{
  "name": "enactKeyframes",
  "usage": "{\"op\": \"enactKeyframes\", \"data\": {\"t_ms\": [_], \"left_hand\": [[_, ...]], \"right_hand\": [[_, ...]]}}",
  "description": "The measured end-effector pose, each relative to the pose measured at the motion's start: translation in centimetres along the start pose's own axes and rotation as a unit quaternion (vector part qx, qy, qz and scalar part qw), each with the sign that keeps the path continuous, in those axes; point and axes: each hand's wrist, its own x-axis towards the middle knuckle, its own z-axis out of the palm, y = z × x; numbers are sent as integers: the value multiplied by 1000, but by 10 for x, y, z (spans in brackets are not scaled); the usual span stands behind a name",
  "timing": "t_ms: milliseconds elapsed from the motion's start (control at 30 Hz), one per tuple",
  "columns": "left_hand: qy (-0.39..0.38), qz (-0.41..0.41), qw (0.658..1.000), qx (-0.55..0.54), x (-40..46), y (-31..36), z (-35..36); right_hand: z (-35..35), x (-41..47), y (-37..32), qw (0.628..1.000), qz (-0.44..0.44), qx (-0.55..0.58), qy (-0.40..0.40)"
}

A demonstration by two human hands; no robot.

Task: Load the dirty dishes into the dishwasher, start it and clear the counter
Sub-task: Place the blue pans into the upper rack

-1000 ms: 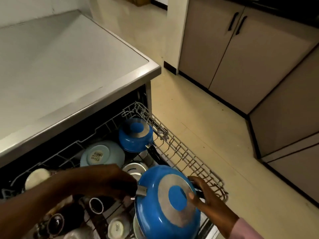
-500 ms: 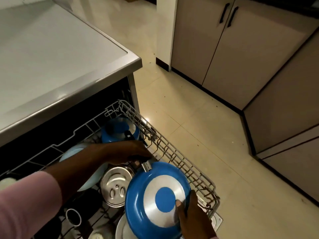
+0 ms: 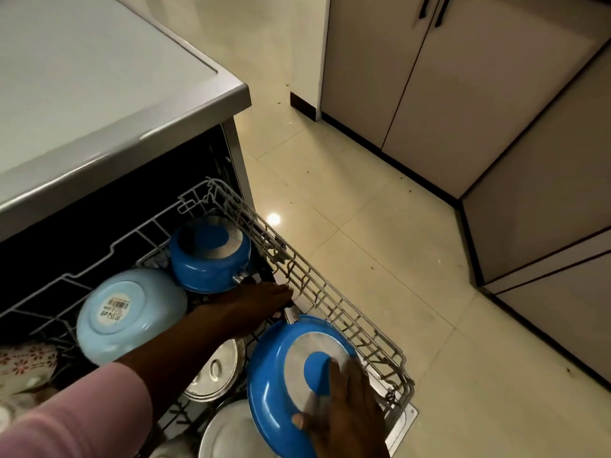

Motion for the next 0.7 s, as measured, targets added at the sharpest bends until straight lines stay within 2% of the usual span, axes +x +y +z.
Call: {"op": "enactKeyframes", "data": {"t_ms": [33,100,133,200,267,333,433,567,700], "left_hand": [[44,16,999,-2,-2,2,0],[139,38,990,1,-11,8,-8],[208,42,977,22,-17,13,-15],[338,84,937,29,-27,19,-28],[359,77,929,42,-26,17,-32],[333,61,937,89,-21,15,-32],[344,83,926,130,-22,16,-37],[322,118,937,67,-55,12,-34],[305,76,949,5,-76,-3,-11]], "right_hand": [[-2,-3,5,999,-14,30,24],[-15,-6,7,987,-75,59,131],[-20,-1,6,974,-96,63,194],[-35,7,3,965,-90,60,239],[-42,17,0,972,-58,6,227],[-37,27,0,976,-45,-37,209],[-34,36,-3,972,-49,-39,226],[-22,24,-9,976,-109,-20,185],[-17,11,-10,981,-109,-9,161]]}}
